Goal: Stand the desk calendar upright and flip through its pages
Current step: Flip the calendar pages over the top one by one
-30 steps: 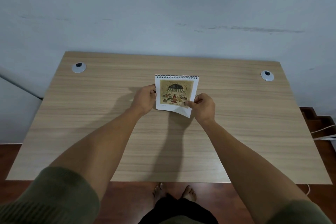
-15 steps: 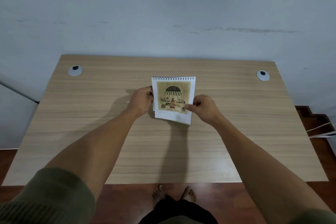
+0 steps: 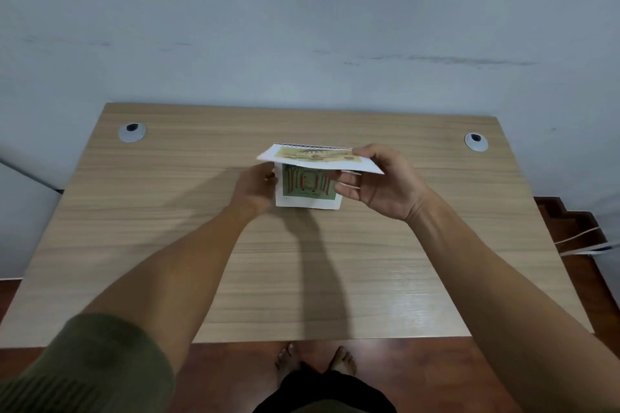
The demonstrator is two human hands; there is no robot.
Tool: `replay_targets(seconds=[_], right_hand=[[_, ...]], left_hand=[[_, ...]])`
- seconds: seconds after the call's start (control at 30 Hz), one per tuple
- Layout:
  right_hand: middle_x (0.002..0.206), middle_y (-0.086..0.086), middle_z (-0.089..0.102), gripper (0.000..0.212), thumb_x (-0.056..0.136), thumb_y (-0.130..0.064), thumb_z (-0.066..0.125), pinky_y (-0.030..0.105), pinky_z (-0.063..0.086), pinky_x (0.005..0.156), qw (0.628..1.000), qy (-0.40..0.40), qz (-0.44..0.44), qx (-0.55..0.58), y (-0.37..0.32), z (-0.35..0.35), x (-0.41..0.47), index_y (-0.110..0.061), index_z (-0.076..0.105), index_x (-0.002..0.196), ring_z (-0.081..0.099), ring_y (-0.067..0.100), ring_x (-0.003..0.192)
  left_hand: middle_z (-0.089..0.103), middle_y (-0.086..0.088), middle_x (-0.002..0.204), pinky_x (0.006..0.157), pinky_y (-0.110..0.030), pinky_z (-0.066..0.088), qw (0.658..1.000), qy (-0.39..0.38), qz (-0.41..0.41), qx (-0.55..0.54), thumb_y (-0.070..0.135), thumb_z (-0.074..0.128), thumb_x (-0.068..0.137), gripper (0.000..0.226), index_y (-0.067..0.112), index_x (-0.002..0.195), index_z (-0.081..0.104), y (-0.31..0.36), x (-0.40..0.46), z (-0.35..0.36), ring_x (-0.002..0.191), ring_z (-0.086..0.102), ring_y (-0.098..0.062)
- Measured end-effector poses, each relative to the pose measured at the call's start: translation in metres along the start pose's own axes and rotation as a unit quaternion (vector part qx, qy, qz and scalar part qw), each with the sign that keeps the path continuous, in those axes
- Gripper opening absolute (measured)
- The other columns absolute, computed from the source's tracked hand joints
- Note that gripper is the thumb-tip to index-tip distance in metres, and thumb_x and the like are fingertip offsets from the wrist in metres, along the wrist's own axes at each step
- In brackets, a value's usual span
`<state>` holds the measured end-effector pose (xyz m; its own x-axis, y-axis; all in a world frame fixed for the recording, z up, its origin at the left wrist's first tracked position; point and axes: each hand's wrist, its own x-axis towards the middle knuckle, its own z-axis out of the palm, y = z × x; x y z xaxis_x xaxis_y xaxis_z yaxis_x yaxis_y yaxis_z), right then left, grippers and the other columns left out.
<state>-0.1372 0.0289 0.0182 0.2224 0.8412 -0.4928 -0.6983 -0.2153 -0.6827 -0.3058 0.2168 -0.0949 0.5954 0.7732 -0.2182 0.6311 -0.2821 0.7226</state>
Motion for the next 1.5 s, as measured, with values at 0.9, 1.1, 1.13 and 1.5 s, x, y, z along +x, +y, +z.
replay_targets(seconds=[0.9,1.1,1.13,1.5], right_hand=[[0.141,0.001,0.055,0.063,0.083,-0.004,0.046,0.051,0.016,0.121,0.641,0.085,-0.183,-0.74,0.021,0.008,0.065,-0.024,0.049,0.142,0.039,0.029,0.139],[0.162,0.003,0.037,0.071,0.085,-0.008,0.054,0.05,0.003,0.126,0.643,0.111,-0.218,-0.726,0.028,0.006,0.064,-0.021,0.039,0.154,0.017,0.027,0.156],[0.165,0.005,0.032,0.075,0.085,-0.009,0.055,0.048,0.006,0.127,0.646,0.142,-0.252,-0.706,0.032,0.004,0.062,-0.019,0.037,0.156,0.016,0.026,0.157],[0.106,0.008,0.066,0.034,0.094,-0.014,0.066,0.036,0.057,0.079,0.84,0.351,-0.137,-0.391,0.094,-0.037,0.053,-0.01,0.052,0.125,0.067,0.026,0.097]], left_hand=[[0.059,0.004,0.066,0.076,-0.045,0.057,0.996,0.002,0.09,-0.012,-0.002,0.041,0.087,0.039,0.013,0.1,0.074,-0.006,-0.004,0.005,0.069,0.059,-0.027],[0.065,-0.001,0.08,0.079,-0.042,0.059,0.997,-0.006,0.079,-0.007,-0.001,0.039,0.088,0.046,0.02,0.109,0.074,-0.008,-0.001,0.006,0.079,0.063,-0.03],[0.064,0.0,0.08,0.081,-0.041,0.059,0.997,-0.006,0.077,-0.011,-0.001,0.04,0.089,0.046,0.021,0.11,0.074,-0.008,0.0,0.006,0.081,0.063,-0.031],[0.062,0.012,0.074,0.086,-0.045,0.06,0.997,0.004,0.076,-0.035,-0.003,0.043,0.094,0.04,0.013,0.112,0.075,-0.003,-0.006,0.004,0.08,0.065,-0.021]])
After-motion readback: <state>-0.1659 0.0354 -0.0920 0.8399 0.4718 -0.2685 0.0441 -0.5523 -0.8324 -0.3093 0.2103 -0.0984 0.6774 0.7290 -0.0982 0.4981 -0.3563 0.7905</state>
